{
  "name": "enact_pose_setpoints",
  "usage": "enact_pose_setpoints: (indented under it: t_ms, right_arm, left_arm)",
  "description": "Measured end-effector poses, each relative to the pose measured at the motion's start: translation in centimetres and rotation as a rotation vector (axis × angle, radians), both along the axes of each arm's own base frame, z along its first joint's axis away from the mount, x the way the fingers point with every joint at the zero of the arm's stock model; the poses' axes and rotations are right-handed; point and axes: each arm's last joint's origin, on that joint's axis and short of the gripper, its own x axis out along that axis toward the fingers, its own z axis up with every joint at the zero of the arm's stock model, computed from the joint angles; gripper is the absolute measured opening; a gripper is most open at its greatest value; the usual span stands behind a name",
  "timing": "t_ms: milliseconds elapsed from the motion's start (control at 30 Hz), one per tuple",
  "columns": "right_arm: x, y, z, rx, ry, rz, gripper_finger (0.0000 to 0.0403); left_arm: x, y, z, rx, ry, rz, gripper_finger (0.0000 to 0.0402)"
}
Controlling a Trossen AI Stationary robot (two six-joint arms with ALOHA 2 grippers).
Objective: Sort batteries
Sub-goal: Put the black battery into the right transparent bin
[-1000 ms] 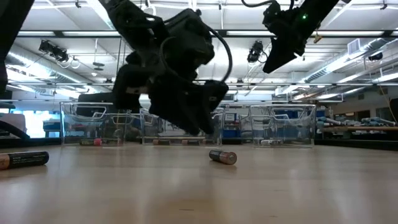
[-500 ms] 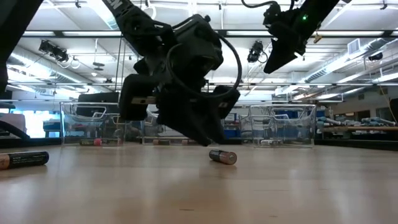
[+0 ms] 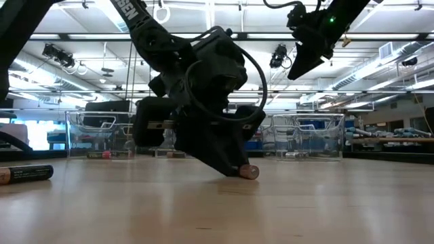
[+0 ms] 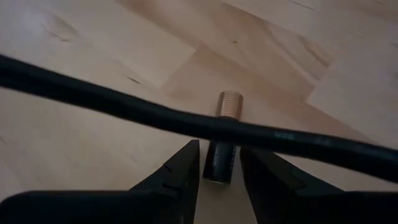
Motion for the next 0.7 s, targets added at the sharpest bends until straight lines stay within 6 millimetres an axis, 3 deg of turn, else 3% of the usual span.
enact_pose_setpoints:
  t_ms: [100,300,467,567,700]
  right_arm:
    - [0.0,0.0,0.0,-0.002,0.002,0.003,0.0123]
    - [0.0,0.0,0.0,-0.003,0.009,0.005,0.0123]
    - [-0.1,0.1,-0.1,0.0,0.021,0.006,0.0122]
    - [-0.2,0.3,-0.2,0.001,0.03,0.013,0.0122]
    - [-0.6,0.6,0.1,0.002,0.034,0.019,0.0122]
  left_arm:
    - [0.0,0.0,0.0,0.0,0.002,0.0,0.0116]
    - [0.0,0.0,0.0,-0.005,0.006,-0.003,0.0048]
    - [-0.3,0.1,0.4,0.007,0.027,0.024,0.0047]
    - [-0.8,0.5,2.0,0.077,0.027,0.065,0.0047]
    - [-1.7,2.2,5.6,0.126,0.035,0.192,0.0047]
